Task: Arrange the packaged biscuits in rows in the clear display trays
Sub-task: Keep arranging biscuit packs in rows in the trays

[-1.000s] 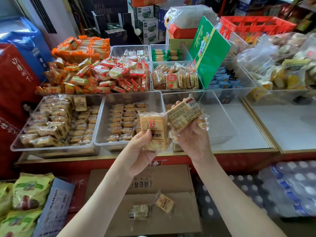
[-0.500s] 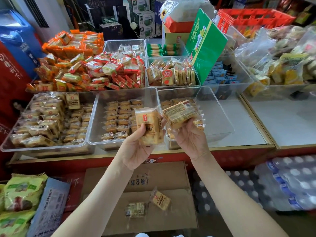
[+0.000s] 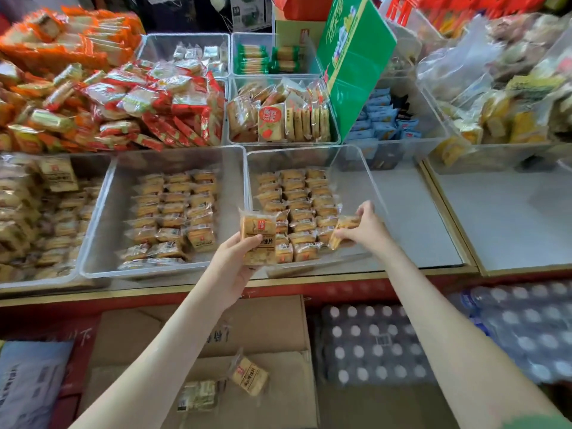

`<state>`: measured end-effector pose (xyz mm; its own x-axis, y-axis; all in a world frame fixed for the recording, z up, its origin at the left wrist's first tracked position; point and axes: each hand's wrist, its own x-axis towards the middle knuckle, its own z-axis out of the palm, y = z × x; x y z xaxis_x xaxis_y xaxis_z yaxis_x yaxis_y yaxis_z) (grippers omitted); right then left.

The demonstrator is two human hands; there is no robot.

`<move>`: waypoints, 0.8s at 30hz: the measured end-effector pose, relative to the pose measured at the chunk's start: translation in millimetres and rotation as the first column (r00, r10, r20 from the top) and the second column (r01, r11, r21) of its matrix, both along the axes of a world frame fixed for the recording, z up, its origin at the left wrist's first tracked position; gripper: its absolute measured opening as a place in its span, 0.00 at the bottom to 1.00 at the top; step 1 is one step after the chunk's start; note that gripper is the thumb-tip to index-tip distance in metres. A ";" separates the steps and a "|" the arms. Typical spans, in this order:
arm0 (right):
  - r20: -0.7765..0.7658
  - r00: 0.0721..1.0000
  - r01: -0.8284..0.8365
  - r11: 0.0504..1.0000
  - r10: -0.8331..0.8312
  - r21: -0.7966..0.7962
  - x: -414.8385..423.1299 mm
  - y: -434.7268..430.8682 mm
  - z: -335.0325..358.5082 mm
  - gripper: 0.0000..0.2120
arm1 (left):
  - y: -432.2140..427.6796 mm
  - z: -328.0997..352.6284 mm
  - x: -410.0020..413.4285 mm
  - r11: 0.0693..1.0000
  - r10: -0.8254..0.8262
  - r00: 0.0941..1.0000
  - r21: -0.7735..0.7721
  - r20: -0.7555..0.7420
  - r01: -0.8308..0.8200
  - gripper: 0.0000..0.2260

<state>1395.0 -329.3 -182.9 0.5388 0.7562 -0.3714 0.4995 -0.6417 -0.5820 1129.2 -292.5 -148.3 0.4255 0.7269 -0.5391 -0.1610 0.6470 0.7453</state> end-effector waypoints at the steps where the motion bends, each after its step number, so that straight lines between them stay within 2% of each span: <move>1: 0.009 0.998 -0.055 0.994 0.056 -0.090 2.8 5.7 -6.1 0.32 | 1.8 -4.1 4.8 1.000 0.015 1.000 0.007 -0.007 -0.015 0.07; 5: -0.071 0.995 -0.093 0.945 0.075 -0.313 4.2 27.5 -34.6 0.50 | 7.8 -18.5 16.5 0.997 0.074 0.997 0.029 -0.009 -0.074 0.08; 7: -0.126 0.989 -0.125 0.914 0.082 -0.387 1.8 35.5 -40.9 0.55 | 9.3 -23.4 16.8 0.994 0.093 0.996 0.057 -0.007 -0.093 0.08; 11: -0.201 0.974 -0.184 0.880 0.104 -0.437 3.0 42.1 -43.6 0.56 | 9.7 -27.8 20.0 0.993 0.086 0.996 0.077 0.007 -0.086 0.08; 14: -0.204 0.967 -0.229 0.875 0.153 -0.427 7.1 40.6 -44.1 0.54 | 9.5 -28.4 24.7 0.997 0.057 0.998 0.044 0.024 -0.058 0.10; 16: -0.154 0.970 -0.237 0.880 0.189 -0.412 7.5 37.7 -37.3 0.51 | 10.4 -27.5 26.0 0.999 0.036 0.999 0.021 0.013 -0.037 0.11; 18: -0.044 0.971 -0.236 0.922 0.233 -0.306 2.6 36.2 -20.5 0.44 | 12.3 -22.0 23.9 0.999 -0.011 1.000 0.035 -0.027 0.012 0.13; 20: -0.005 0.974 -0.224 0.972 0.224 -0.075 -8.4 34.8 5.1 0.34 | 14.9 -12.9 18.2 0.992 -0.107 0.993 0.069 -0.041 0.109 0.15; 22: -0.161 0.952 -0.242 0.961 0.262 0.134 -26.6 29.7 38.5 0.21 | 17.1 -1.3 10.3 0.970 -0.224 0.974 0.083 -0.045 0.227 0.20; 24: -0.354 0.849 -0.324 0.916 0.392 0.237 -51.8 18.3 67.3 0.13 | 19.5 10.6 1.2 0.930 -0.337 0.936 0.118 -0.103 0.347 0.23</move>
